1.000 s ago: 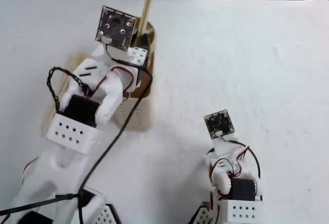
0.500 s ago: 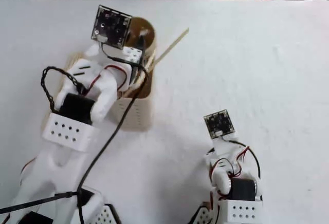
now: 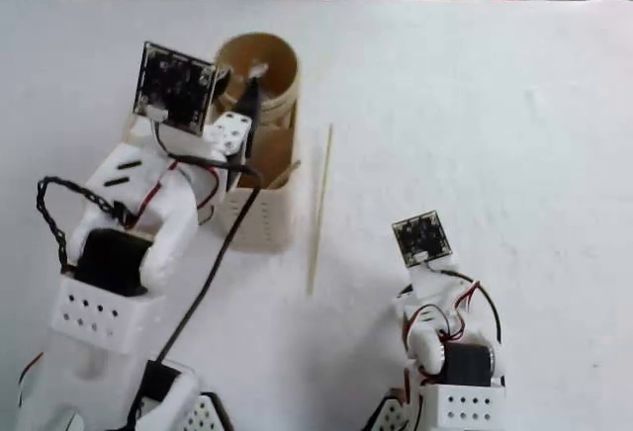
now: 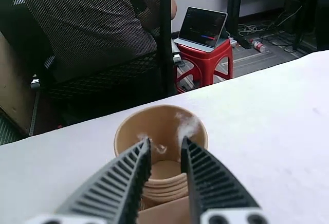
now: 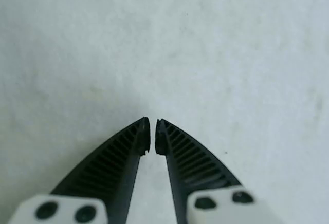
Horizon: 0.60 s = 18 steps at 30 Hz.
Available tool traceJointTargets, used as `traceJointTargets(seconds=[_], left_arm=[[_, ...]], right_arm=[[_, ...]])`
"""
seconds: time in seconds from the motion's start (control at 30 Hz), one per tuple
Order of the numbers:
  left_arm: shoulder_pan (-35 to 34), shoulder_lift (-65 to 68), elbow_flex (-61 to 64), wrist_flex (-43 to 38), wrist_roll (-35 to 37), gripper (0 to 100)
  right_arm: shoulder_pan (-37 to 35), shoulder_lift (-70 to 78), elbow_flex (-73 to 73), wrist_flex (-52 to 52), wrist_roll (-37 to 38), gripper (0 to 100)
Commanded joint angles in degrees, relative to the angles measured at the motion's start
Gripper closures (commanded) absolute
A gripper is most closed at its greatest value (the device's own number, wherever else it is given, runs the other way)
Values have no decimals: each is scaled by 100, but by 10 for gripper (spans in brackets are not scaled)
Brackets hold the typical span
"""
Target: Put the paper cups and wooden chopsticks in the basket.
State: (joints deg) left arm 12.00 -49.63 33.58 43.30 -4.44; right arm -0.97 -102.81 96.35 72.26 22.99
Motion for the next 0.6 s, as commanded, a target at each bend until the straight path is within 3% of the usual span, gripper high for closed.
traceJointTargets(seconds=[0.0,0.13,0.57], left_arm=[[-57,-418,141,18,-70,890],[-13,-743,352,114,-527,890],[-66,-1138,62,774,-580,891]], right_arm=[[31,-40,53,40,44,964],[31,-40,53,40,44,964],[31,-40,53,40,44,964]])
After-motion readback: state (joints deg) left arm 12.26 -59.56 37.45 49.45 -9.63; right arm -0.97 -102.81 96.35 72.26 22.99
